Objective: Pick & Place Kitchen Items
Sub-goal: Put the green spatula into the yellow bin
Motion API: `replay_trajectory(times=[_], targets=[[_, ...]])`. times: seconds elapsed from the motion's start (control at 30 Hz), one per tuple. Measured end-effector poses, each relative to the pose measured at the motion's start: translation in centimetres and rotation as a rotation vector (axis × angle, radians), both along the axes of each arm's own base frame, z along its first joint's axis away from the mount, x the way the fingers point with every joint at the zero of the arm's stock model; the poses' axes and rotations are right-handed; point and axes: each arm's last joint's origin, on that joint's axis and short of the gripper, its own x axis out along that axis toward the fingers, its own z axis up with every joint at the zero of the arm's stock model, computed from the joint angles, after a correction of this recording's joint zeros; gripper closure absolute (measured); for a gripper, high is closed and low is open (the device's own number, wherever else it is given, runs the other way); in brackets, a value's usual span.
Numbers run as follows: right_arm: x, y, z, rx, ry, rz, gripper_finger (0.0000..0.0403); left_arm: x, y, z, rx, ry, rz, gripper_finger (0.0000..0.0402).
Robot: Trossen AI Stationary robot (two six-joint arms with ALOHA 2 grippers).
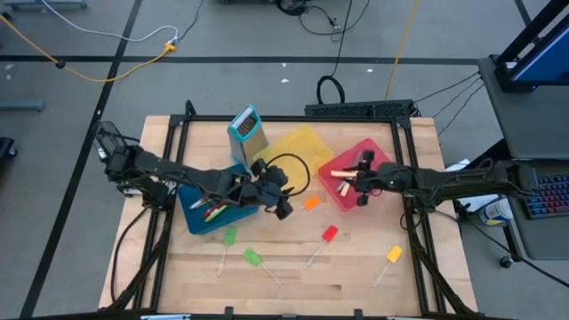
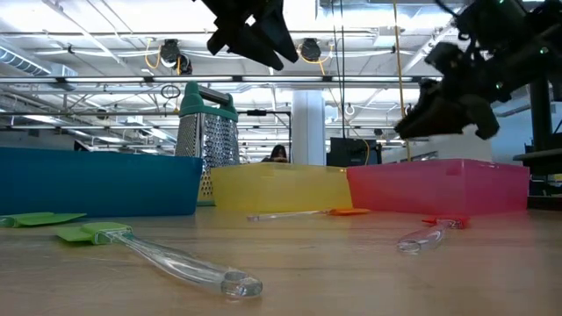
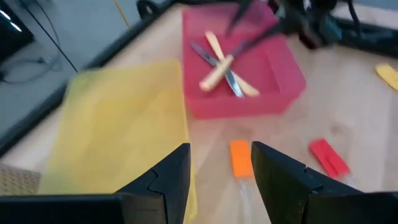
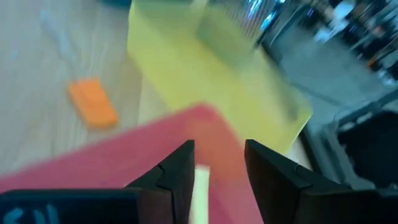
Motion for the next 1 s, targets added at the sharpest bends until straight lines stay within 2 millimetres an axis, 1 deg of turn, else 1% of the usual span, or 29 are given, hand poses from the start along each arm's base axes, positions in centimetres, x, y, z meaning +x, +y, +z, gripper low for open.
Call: replay_trajectory(times=[0.1,0.17,0.23,0.33,0.4,0.47,0.63,0.77,0.83,0.93,1.0], targets=[[0.0,0.2,1.0,0.011,-0.101,0.008,0.0253,-0.6,-0.7,-0.6,-0.062,0.062,-0.014,0.0227],[0.2,0.5,1.6,0.053,-0.174,0.037,0.0246,-1.2,-1.2,-1.1,-0.131,0.117,-0.003,0.0227],[0.4,1.0,2.0,0.122,-0.231,0.139,0.0241,-2.0,-1.8,-1.7,-0.219,0.181,0.026,0.0227],[0.7,2.0,2.3,0.226,-0.315,0.381,0.0238,-3.2,-2.8,-2.3,-0.354,0.273,0.088,0.0227],[0.7,2.7,1.8,0.260,-0.372,0.509,0.0239,-3.9,-3.7,-2.6,-0.425,0.314,0.131,0.0227],[0.4,3.1,1.1,0.255,-0.430,0.567,0.0242,-4.6,-4.7,-2.7,-0.476,0.335,0.170,0.0227],[-0.8,3.5,-1.4,0.230,-0.502,0.590,0.0242,-5.8,-7.6,-2.8,-0.572,0.329,0.224,0.0227],[-0.7,3.4,-0.9,0.172,-0.583,0.596,0.0243,-6.8,-9.6,-2.9,-0.641,0.307,0.286,0.0227],[-0.5,3.3,-1.1,0.129,-0.577,0.572,0.0243,-7.4,-10.3,-3.0,-0.662,0.312,0.329,0.0227],[-0.3,3.3,-1.0,0.104,-0.591,0.558,0.0243,-8.2,-11.2,-4.3,-0.677,0.334,0.410,0.0227],[-0.1,3.3,-1.2,0.096,-0.565,0.564,0.0243,-8.8,-11.5,-5.4,-0.698,0.344,0.452,0.0227]])
